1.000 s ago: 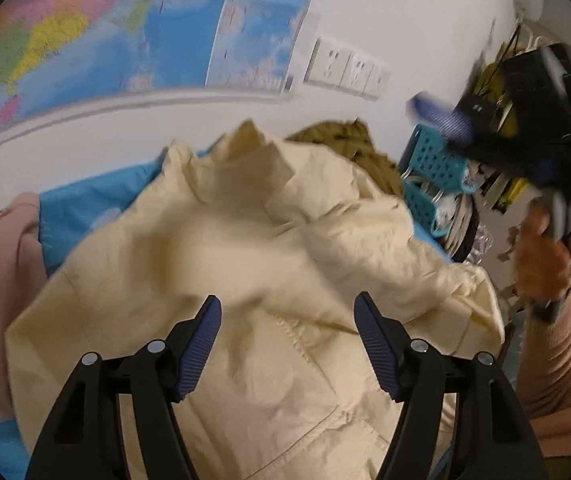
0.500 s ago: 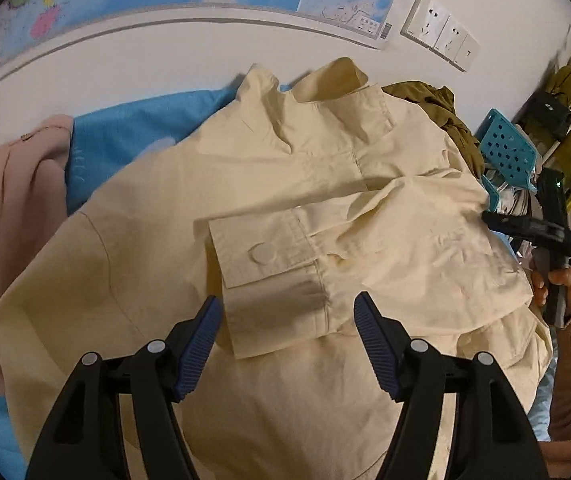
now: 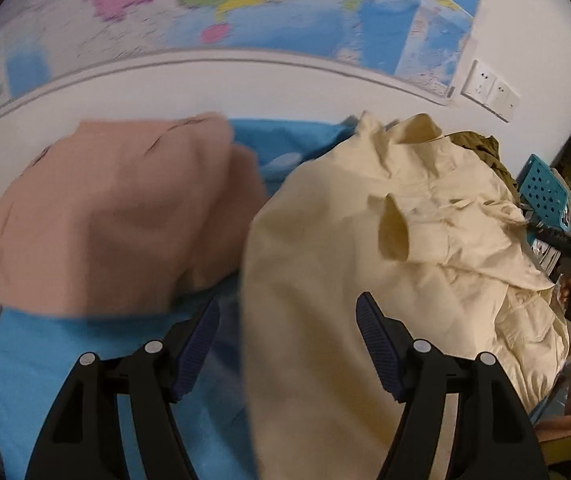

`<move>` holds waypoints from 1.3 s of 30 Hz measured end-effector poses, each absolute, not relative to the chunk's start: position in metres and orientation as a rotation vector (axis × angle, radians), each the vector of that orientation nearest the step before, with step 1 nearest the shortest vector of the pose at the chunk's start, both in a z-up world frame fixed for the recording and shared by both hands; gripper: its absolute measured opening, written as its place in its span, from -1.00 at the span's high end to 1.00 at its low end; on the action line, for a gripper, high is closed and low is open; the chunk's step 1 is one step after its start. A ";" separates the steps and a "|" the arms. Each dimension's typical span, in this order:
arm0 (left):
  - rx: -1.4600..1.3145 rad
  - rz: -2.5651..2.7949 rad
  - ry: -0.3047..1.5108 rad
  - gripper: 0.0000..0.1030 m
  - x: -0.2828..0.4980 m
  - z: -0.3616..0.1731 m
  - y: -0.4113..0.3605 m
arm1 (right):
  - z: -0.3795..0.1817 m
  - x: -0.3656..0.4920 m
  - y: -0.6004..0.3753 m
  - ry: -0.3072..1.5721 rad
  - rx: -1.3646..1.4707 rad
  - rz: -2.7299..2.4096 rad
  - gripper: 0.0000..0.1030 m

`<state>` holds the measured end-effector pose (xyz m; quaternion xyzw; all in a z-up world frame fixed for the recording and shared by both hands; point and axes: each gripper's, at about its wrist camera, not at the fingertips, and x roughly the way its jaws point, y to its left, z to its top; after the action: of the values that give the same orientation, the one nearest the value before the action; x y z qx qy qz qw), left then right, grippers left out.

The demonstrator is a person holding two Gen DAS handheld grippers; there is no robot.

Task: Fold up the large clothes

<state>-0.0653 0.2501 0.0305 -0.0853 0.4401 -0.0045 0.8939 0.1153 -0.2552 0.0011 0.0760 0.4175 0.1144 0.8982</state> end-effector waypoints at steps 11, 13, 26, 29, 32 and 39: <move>-0.256 -0.109 0.953 -0.33 -0.111 0.007 0.249 | 0.024 -0.027 -0.034 0.863 -0.024 1.273 -0.78; -0.255 -0.117 0.953 -0.24 -0.112 0.006 0.244 | 0.008 -0.063 0.012 0.938 -0.079 1.455 -0.78; -0.251 -0.212 0.748 -0.24 -0.109 0.073 0.233 | 0.067 -0.072 0.039 0.921 -0.190 1.475 0.91; -0.256 -0.198 0.663 -0.27 -0.103 0.097 0.235 | 0.126 -0.030 0.004 0.799 -0.244 1.255 0.91; -0.211 -0.157 0.648 -0.31 -0.090 0.099 0.229 | 0.138 0.015 -0.022 0.798 -0.289 1.060 0.90; -0.149 -0.098 0.866 -0.31 -0.038 0.021 0.210 | 0.053 0.102 -0.057 0.982 -0.223 0.756 -0.51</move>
<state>-0.0376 0.2097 0.0211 -0.0719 0.4192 -0.0476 0.9038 0.1023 -0.0571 0.0526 -0.1045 0.4590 0.3536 0.8083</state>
